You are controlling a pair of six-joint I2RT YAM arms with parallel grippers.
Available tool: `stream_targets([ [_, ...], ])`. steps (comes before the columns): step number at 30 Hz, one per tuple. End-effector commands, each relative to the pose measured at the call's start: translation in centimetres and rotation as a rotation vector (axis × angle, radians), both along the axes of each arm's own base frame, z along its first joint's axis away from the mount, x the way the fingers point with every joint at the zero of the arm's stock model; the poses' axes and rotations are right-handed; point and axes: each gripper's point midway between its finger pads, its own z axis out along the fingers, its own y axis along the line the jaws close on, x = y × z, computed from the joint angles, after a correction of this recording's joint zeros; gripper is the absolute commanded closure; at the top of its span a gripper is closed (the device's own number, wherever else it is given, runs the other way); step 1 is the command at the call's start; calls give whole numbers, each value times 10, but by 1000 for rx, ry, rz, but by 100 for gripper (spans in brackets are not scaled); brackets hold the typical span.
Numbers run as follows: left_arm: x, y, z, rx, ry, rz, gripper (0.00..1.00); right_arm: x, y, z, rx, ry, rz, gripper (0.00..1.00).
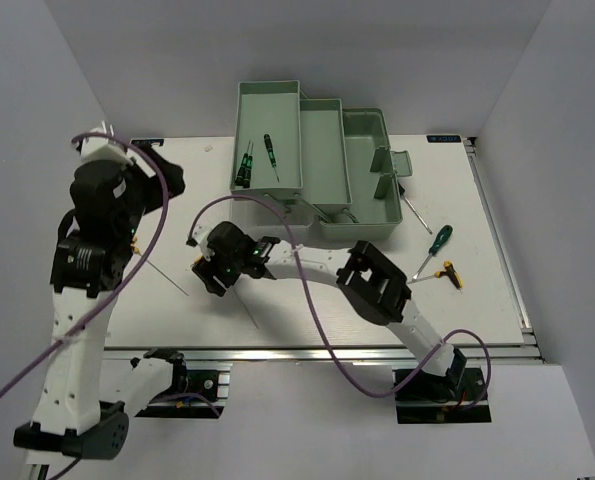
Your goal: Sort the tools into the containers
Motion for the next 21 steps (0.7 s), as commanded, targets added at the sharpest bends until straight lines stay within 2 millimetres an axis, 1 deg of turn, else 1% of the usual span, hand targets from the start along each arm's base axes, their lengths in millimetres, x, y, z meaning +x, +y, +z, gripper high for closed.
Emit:
stream_targets([
  [1,-28,26,-40,41,113,124,15,36,12,-1,-14,-51,-197,30],
  [3,-39,31,-45,38,127,146,14,45,19,-10,-21,-55,-237,31],
  [7,-55,33,-54,23,151,157,14,62,23,-19,-34,-113,-303,37],
  [11,-63,35,-61,17,166,164,14,65,24,-26,-37,-131,-311,39],
  [13,-67,36,-65,15,174,169,14,65,20,-29,-54,-141,-311,41],
  [14,-70,36,-67,15,179,169,14,64,19,-26,-52,-144,-298,42],
  [15,-72,37,-68,12,180,175,14,60,20,-9,-26,-149,-277,42],
  [16,-74,37,-70,10,182,176,15,49,15,-16,-25,-136,-204,42],
  [17,-76,38,-74,8,184,179,14,43,15,15,37,-151,-159,42],
  [18,-77,38,-77,8,186,178,14,35,13,23,74,-157,-107,42],
  [19,-78,38,-78,4,185,179,14,21,7,14,101,-178,-16,44],
  [20,-78,37,-80,-1,184,179,14,17,6,23,128,-199,13,44],
  [21,-79,37,-85,-6,192,180,14,11,7,38,155,-228,31,44],
])
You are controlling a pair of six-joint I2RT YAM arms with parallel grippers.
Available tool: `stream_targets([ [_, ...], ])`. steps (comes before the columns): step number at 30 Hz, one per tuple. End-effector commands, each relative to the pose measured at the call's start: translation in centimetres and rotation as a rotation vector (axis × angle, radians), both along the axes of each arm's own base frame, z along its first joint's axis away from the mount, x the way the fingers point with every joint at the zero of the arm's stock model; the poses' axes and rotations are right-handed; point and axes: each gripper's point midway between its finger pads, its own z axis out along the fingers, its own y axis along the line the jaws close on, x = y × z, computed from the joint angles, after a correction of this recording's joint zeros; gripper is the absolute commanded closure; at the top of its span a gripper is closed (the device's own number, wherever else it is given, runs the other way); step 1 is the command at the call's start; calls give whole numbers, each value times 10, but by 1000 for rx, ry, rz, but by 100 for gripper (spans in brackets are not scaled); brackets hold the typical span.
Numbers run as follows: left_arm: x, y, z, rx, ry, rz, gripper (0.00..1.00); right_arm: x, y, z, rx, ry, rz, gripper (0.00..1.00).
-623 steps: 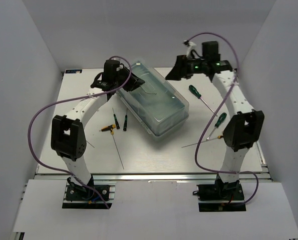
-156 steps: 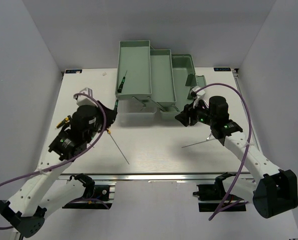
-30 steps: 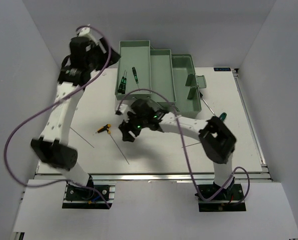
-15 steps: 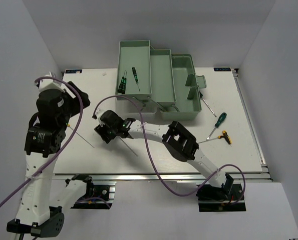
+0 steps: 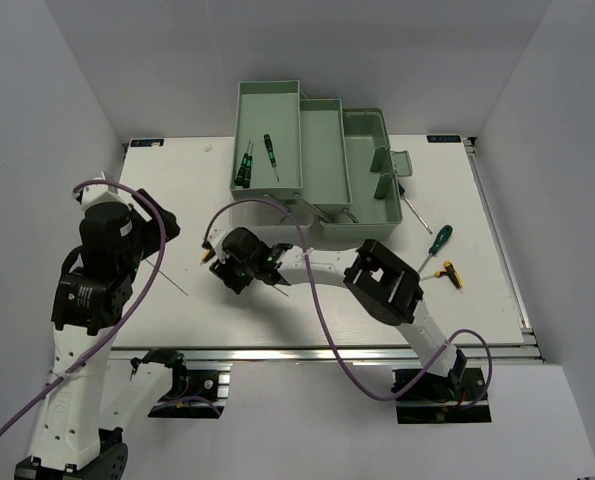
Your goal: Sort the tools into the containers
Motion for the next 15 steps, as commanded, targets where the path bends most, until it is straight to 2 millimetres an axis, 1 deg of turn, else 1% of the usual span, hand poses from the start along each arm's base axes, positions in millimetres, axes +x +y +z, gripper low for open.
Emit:
stream_targets([
  [1,-4,1,-9,-15,6,17,14,-9,21,65,169,-152,140,43],
  [2,-4,1,-10,-19,4,16,14,-4,22,70,158,-168,127,43],
  [3,-4,0,-15,-23,11,16,14,3,22,59,124,-176,90,42],
  [4,-4,-1,-15,-28,5,13,14,15,19,55,95,-198,31,39],
  [5,-3,-1,-17,-31,5,11,14,22,21,47,59,-198,4,38],
  [6,-3,-1,-18,-33,8,12,14,30,22,45,51,-208,-22,36],
  [7,-4,-2,-20,-34,12,8,14,35,17,38,20,-205,-42,35],
  [8,-4,-3,-21,-35,15,7,14,38,18,34,16,-203,-47,35],
  [13,-9,-1,-27,-37,33,14,14,56,18,30,8,-243,-82,35],
  [14,-10,-1,-28,-40,35,17,14,58,18,25,0,-244,-85,34],
  [15,-11,0,-29,-41,35,21,14,61,18,24,-2,-249,-88,34],
])
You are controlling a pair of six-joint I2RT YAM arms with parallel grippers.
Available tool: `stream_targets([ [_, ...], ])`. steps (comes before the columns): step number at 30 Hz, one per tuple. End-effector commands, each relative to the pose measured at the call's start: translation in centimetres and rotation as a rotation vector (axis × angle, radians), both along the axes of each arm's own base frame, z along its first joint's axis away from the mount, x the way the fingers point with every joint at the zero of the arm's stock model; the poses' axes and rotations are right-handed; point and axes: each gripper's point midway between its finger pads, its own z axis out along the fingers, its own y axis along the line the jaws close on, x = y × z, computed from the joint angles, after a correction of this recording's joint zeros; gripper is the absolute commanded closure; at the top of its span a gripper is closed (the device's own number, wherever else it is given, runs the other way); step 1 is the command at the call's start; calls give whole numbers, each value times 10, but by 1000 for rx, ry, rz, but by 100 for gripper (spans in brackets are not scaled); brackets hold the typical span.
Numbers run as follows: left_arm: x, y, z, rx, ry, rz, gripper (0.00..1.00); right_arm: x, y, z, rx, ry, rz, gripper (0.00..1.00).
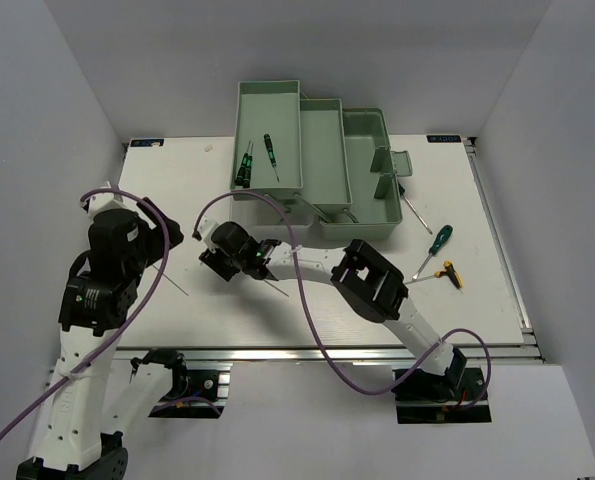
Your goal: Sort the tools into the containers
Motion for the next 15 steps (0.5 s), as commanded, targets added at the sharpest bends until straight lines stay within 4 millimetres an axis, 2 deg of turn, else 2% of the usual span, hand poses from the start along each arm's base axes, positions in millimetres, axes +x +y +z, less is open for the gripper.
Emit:
stream_targets([
  [1,-5,0,-1,-13,-6,7,14,24,7,14,23,-68,-43,34],
  [5,-8,2,-4,-18,0,17,14,27,10,3,30,-20,-7,34],
  [11,-12,3,-6,-19,12,24,14,8,21,-9,45,95,159,35],
  [15,-18,4,-6,-25,21,34,14,-7,26,-16,48,151,235,43],
])
